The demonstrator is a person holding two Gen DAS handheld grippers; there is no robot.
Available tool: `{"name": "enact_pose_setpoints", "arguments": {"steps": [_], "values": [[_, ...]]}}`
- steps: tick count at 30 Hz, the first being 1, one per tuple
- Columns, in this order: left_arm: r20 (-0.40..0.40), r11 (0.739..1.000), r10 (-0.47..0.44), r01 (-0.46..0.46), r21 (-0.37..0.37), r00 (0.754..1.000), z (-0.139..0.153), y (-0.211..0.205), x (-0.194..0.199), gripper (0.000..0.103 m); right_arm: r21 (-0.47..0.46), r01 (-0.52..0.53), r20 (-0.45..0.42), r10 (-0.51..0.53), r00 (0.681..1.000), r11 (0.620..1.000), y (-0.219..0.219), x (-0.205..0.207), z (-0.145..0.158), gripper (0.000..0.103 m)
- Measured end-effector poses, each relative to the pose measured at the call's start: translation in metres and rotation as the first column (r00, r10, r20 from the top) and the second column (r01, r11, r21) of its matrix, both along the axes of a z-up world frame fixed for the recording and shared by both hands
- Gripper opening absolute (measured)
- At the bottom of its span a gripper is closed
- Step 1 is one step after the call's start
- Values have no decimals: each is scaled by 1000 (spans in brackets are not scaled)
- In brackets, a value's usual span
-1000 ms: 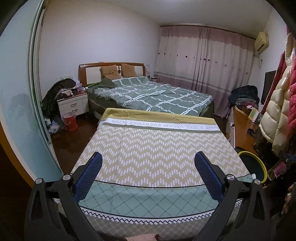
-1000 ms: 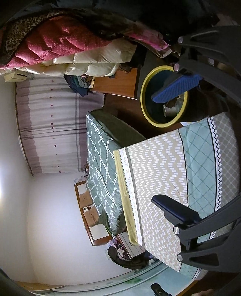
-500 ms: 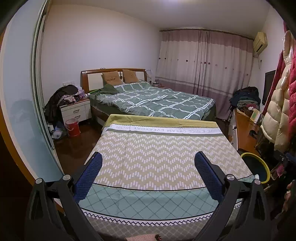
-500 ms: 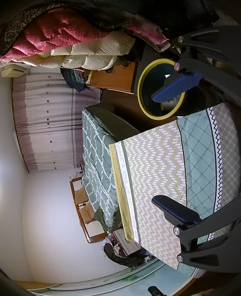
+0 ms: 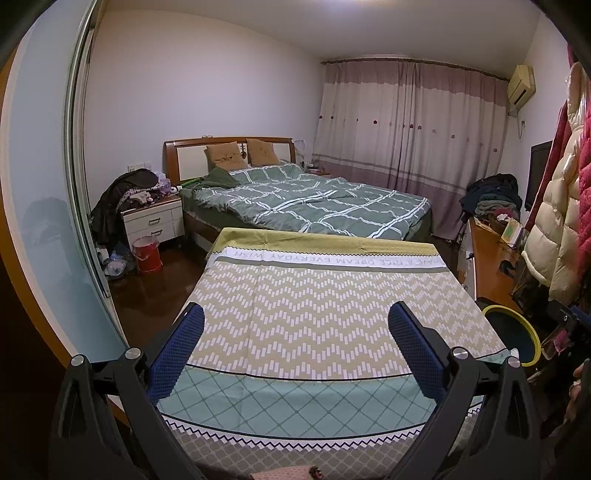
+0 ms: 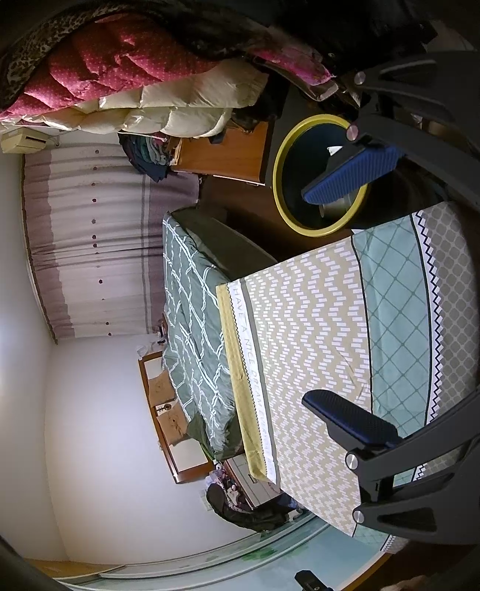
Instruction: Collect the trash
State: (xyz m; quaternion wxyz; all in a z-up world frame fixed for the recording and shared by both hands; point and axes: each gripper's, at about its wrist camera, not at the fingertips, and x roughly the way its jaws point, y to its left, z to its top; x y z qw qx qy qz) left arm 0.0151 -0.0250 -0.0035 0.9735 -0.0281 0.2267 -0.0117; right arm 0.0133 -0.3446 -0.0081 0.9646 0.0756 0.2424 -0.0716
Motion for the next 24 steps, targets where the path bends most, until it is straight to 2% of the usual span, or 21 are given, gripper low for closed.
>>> {"name": "enact_pose_setpoints", "arguments": {"steps": [24], "values": [[-23, 1000, -8, 8, 0, 1000, -7, 0, 7, 98, 5, -3, -15, 3, 1000, 1000, 3, 5, -4, 96]]}}
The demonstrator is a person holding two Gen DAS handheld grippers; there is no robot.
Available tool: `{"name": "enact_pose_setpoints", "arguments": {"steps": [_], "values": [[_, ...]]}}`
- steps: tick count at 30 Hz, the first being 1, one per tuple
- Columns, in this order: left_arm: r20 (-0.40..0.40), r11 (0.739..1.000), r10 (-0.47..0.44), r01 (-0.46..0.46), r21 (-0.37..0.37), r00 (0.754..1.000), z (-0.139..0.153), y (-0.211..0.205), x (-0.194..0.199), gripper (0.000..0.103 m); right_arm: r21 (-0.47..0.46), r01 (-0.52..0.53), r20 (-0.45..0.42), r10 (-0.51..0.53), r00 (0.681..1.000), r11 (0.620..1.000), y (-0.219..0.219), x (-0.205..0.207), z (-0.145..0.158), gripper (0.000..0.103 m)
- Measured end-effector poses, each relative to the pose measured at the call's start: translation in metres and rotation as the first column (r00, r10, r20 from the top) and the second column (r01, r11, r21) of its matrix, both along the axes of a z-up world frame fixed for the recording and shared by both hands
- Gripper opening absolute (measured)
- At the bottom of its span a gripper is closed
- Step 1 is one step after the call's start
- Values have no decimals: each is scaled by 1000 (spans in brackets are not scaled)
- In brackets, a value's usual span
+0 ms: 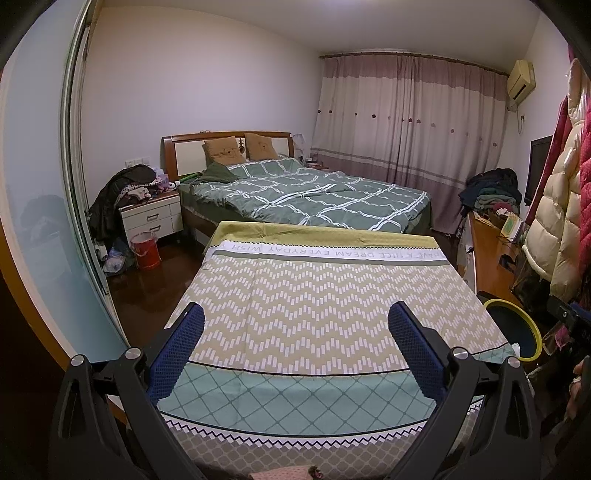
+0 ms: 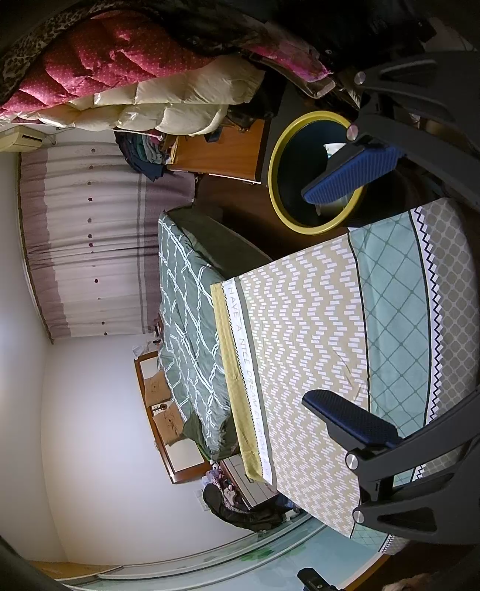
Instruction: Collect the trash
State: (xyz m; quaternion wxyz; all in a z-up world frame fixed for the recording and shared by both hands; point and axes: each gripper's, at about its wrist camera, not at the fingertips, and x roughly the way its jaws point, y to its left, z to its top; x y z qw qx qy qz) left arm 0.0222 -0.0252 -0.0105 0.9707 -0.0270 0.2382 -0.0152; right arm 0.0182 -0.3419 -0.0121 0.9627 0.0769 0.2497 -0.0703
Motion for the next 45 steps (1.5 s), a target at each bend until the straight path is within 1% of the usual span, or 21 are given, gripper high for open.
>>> {"name": "enact_pose_setpoints", "arguments": {"steps": [5, 16, 45], "values": [[-4, 1000, -4, 4, 5, 1000, 0, 0, 2, 98, 0, 0, 0, 0, 1000, 1000, 0, 0, 0, 96], [-4, 999, -32, 32, -24, 999, -1, -1, 3, 98, 1, -1, -4, 1, 1000, 1000, 1, 1, -2, 96], [-2, 999, -48, 48, -6, 999, -6, -5, 7, 98, 4, -4, -11, 4, 1000, 1000, 4, 4, -6, 96]]}}
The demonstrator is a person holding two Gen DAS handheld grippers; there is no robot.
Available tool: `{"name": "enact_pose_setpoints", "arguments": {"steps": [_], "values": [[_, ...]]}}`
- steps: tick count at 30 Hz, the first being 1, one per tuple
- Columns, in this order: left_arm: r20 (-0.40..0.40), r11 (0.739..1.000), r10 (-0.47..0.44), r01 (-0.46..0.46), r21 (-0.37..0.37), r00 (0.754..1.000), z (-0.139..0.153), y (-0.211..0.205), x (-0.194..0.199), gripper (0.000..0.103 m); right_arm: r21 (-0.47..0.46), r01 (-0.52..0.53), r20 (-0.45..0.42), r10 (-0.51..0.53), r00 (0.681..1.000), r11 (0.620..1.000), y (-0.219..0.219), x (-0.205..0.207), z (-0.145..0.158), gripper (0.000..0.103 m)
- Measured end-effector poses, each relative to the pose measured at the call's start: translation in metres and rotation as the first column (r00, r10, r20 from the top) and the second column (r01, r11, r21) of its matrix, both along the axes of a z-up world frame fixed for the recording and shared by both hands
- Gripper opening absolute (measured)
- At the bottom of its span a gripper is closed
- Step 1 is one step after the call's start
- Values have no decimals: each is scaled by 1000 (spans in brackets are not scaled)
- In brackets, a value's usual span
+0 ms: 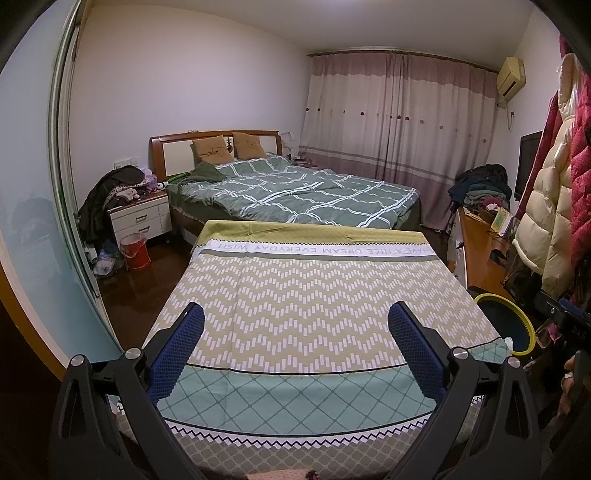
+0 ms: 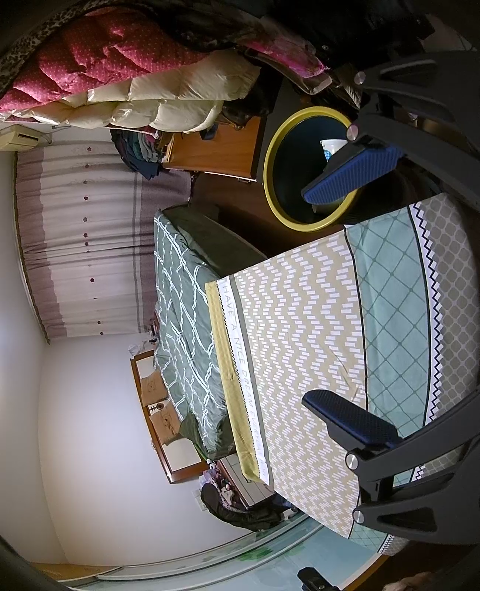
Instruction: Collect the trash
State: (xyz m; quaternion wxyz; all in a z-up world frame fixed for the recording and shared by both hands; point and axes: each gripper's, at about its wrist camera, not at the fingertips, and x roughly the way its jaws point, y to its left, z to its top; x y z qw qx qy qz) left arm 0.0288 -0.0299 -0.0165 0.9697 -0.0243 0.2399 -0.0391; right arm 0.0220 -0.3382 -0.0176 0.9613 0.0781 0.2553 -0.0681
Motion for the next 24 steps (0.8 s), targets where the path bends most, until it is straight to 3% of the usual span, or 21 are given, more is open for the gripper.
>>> {"name": "enact_pose_setpoints", "arguments": {"steps": [17, 24], "values": [[-15, 1000, -9, 9, -3, 1000, -2, -2, 7, 98, 3, -1, -14, 1, 1000, 1000, 2, 4, -7, 96], [-54, 1000, -12, 12, 3, 998, -11, -3, 28, 98, -3, -23, -38, 23, 999, 1000, 1, 19, -10, 96]]}}
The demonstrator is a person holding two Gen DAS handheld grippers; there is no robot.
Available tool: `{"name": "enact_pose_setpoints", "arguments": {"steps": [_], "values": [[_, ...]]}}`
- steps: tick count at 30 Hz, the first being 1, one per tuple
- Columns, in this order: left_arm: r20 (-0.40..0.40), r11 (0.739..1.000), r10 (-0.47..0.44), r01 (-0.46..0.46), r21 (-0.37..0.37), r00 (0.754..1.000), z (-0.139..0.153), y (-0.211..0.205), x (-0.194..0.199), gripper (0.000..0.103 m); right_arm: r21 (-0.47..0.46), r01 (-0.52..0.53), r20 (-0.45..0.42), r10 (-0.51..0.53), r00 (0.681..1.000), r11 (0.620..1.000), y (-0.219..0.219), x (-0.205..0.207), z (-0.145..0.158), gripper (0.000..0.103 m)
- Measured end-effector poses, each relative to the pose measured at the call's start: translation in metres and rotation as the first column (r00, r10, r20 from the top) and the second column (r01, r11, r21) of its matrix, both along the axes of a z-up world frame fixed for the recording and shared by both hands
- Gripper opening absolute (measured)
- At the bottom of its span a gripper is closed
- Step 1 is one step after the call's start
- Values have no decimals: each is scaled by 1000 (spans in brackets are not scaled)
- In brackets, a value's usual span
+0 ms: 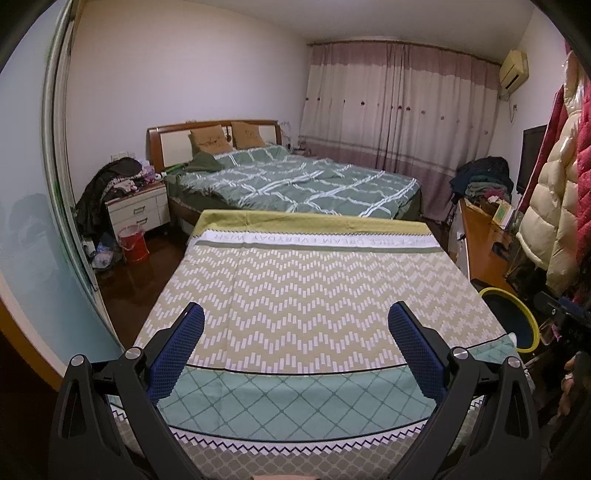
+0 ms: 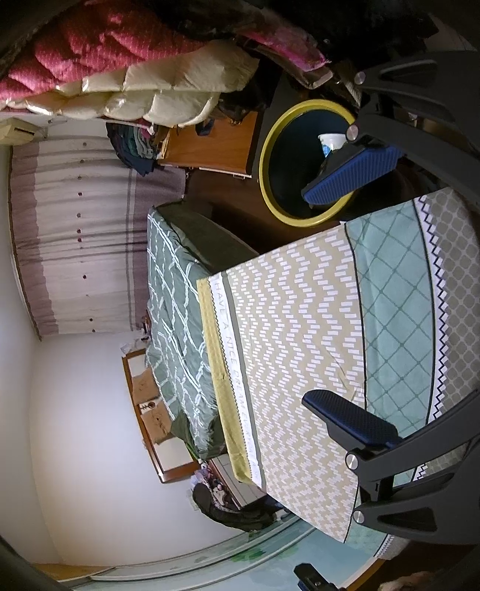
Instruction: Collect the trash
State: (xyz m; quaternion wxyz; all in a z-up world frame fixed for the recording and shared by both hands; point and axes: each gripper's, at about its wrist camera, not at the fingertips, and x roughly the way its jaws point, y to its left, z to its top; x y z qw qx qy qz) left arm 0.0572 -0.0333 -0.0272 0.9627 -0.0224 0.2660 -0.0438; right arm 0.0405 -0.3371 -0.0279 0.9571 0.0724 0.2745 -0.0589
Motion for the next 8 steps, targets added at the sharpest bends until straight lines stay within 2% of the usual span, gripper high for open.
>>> {"name": "enact_pose_setpoints", "arguments": {"steps": [4, 8], "values": [[-91, 1000, -2, 1, -19, 996, -14, 7, 49, 98, -49, -15, -10, 14, 1000, 999, 2, 31, 1, 96], [-167, 999, 45, -48, -14, 985, -39, 20, 113, 98, -33, -53, -56, 51, 997, 998, 2, 81, -9, 96]]}}
